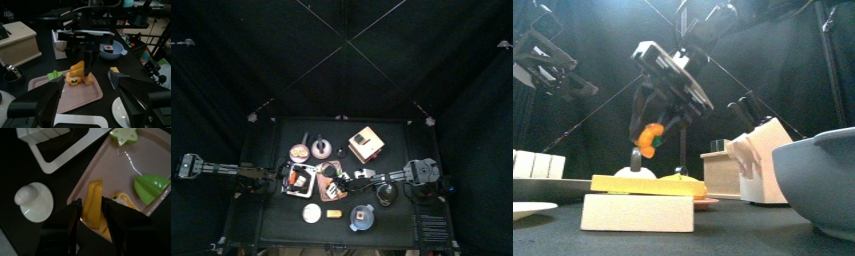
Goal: Hand over squash half
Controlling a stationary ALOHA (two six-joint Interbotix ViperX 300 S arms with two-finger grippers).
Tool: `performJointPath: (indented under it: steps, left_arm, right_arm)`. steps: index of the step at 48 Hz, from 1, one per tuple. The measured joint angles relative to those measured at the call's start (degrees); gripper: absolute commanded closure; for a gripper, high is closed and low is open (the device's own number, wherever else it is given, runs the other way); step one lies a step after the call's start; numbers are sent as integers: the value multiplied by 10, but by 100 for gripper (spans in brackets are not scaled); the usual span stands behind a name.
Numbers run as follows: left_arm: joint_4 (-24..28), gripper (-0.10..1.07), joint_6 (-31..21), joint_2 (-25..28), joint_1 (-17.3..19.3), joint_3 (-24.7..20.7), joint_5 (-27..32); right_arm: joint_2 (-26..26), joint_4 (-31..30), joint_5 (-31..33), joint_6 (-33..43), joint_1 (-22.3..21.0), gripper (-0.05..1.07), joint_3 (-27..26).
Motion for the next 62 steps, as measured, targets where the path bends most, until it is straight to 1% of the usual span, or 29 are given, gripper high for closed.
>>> performJointPath:
  steps: [4,9,20,31,46,62]
  left_arm:
    - [0,-6,0,0,0,0,0]
    - [0,-6,0,-1,1,0,0]
    - [0,-6,0,-1,1,0,0]
    - [-1,-6,0,-1,1,0,0]
    - [0,-6,0,-1,1,0,0]
    - [-1,-6,1,-1,1,0,0]
  right_arm:
    - [5,0,-1,0,-4,11,-4]
    - [5,1,0,1,-2,8,-11]
    - [5,4,18,1,1,8,-22]
    - [5,8,39,1,1,8,-23]
    - [9,28,34,-2,11,8,-24]
    - [15,28,29,-2,22,8,-32]
